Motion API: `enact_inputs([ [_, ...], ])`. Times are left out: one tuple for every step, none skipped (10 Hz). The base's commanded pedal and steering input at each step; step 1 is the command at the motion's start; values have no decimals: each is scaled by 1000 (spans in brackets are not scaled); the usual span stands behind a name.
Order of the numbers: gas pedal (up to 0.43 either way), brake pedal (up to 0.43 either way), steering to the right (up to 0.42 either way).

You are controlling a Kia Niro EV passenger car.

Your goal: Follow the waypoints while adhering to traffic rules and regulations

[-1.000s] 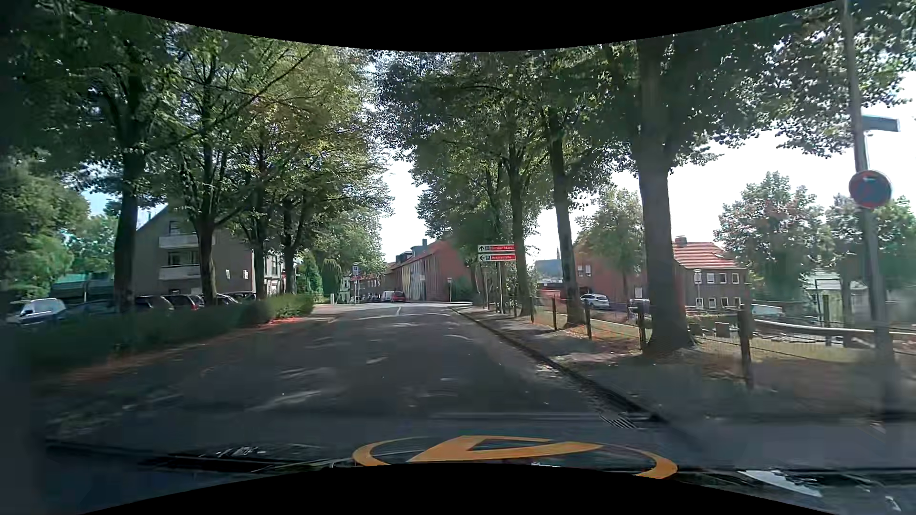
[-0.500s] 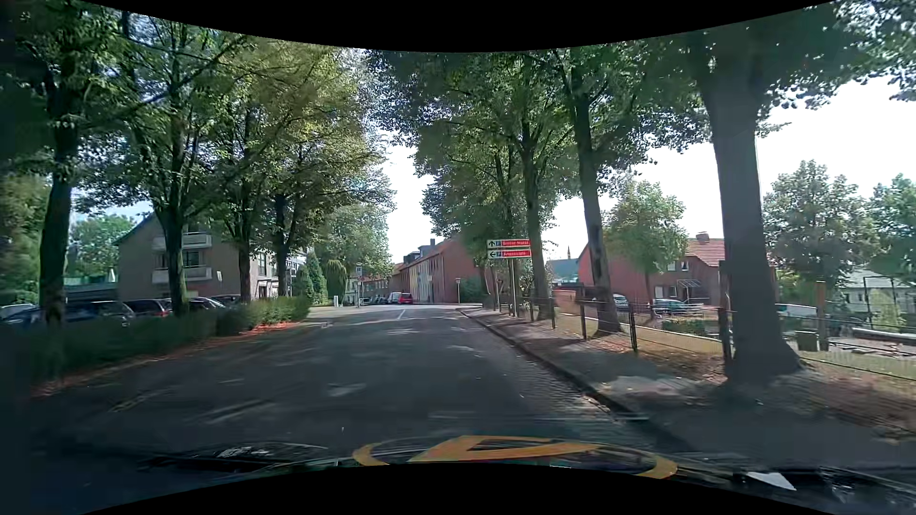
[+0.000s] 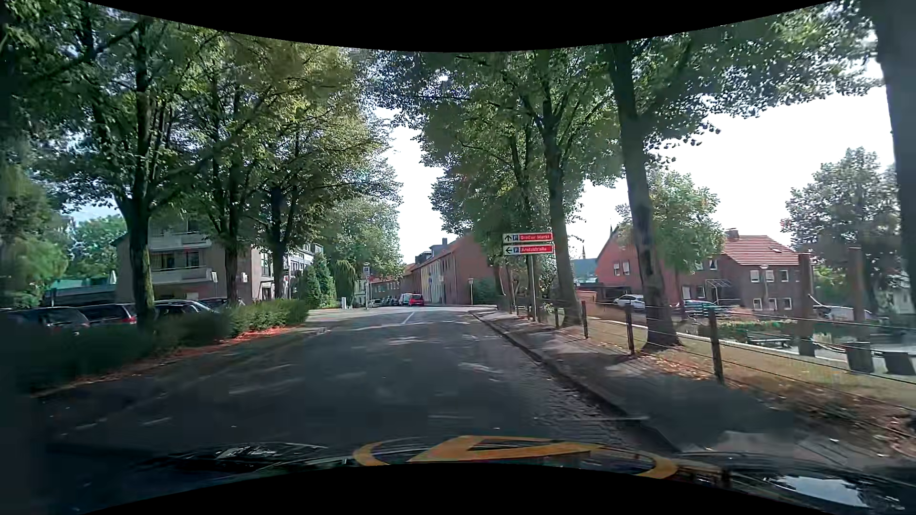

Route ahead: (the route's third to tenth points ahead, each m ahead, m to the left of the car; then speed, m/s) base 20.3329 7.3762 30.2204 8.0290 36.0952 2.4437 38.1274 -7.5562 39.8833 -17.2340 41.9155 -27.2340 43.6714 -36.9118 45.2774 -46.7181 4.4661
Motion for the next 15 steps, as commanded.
enact_inputs([
  [0,0,-70],
  [0,0,-70],
  [0,0,-71],
  [0,0,-72],
  [0,0,-73],
  [8,0,-73],
  [8,0,-72],
  [8,0,-72],
  [8,0,-72],
  [8,0,-72],
  [8,0,-70],
  [8,0,-67],
  [8,0,-64],
  [8,0,-61],
  [8,0,-57],
])
